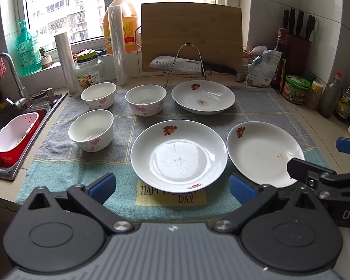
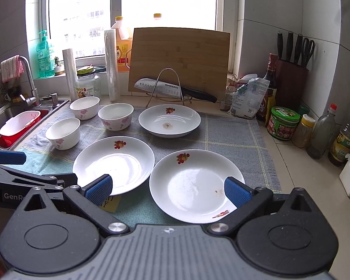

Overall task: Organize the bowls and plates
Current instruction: 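Reach the left tool to a white fruit-print plate and grip its rim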

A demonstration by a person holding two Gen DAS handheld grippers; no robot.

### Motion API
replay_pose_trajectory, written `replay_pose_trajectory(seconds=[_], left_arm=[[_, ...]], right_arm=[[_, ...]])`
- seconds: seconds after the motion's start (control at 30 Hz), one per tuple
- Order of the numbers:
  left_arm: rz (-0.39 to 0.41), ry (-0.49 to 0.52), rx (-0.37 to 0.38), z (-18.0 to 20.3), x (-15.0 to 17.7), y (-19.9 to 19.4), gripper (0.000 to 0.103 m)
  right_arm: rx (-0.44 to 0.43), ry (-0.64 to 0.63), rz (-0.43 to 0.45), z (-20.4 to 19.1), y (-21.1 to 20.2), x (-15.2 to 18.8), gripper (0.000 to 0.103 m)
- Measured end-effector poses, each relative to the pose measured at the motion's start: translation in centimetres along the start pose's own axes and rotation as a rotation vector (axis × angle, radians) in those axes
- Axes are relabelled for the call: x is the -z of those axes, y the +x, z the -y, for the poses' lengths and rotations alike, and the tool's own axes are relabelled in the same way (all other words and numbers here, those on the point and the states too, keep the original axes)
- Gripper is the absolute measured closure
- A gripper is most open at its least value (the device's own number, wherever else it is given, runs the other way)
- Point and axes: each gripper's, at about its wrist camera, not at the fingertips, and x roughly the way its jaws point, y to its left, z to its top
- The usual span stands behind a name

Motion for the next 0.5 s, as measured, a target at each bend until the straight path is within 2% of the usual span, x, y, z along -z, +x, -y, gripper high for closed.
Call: replay_pose_trajectory(seconds=[0.23,0.5], left_arm=[[0.023,0.015,0.016,0.6,0.4,0.7,0.001],[0.0,0.032,0.035,1.0,1.0,1.9,0.001]], right_arm=[[-0.015,-0.031,0.019,1.8,0.8,1.6,0.0],[-0.008,0.012,-0.039,5.0,4.0,5.0,0.0]])
